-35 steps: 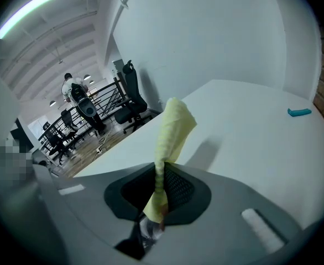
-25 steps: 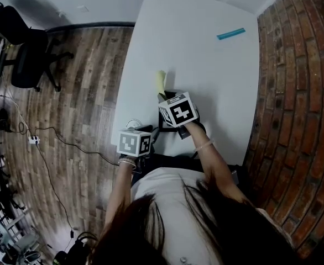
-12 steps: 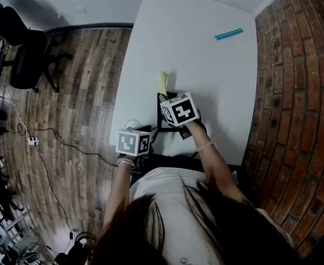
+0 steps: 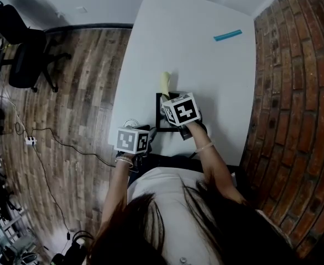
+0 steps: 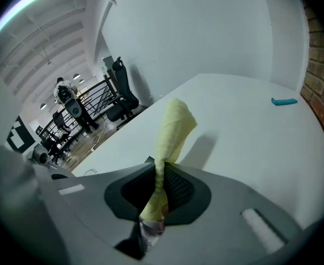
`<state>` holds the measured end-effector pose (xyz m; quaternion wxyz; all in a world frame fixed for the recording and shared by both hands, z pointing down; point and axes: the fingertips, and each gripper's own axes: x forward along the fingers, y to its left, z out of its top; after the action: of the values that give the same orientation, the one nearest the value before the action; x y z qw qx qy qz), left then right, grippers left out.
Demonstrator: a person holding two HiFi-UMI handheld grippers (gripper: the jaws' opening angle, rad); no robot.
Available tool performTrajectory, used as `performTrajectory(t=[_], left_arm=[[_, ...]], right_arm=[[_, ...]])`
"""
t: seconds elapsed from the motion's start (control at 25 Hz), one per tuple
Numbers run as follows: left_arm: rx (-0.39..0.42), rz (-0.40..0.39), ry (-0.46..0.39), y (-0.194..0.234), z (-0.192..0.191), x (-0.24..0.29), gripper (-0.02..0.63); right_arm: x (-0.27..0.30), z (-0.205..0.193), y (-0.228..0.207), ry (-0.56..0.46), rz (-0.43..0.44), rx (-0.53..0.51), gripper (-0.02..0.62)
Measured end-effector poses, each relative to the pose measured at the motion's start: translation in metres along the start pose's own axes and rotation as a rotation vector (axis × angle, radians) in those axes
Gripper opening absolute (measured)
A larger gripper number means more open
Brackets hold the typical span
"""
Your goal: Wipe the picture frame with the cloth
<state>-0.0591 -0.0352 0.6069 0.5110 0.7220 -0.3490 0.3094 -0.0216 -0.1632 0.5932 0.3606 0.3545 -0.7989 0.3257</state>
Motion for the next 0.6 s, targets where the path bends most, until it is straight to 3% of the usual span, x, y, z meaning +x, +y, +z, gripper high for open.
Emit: performTrajectory(t=[0.6], left_arm=[[-0.011,0.006,0.002,0.000,0.000,0.000,0.111]], right_arm=[[-0.009,-0.005,-0.014,-0.004,-0.034,0.032,0.038]])
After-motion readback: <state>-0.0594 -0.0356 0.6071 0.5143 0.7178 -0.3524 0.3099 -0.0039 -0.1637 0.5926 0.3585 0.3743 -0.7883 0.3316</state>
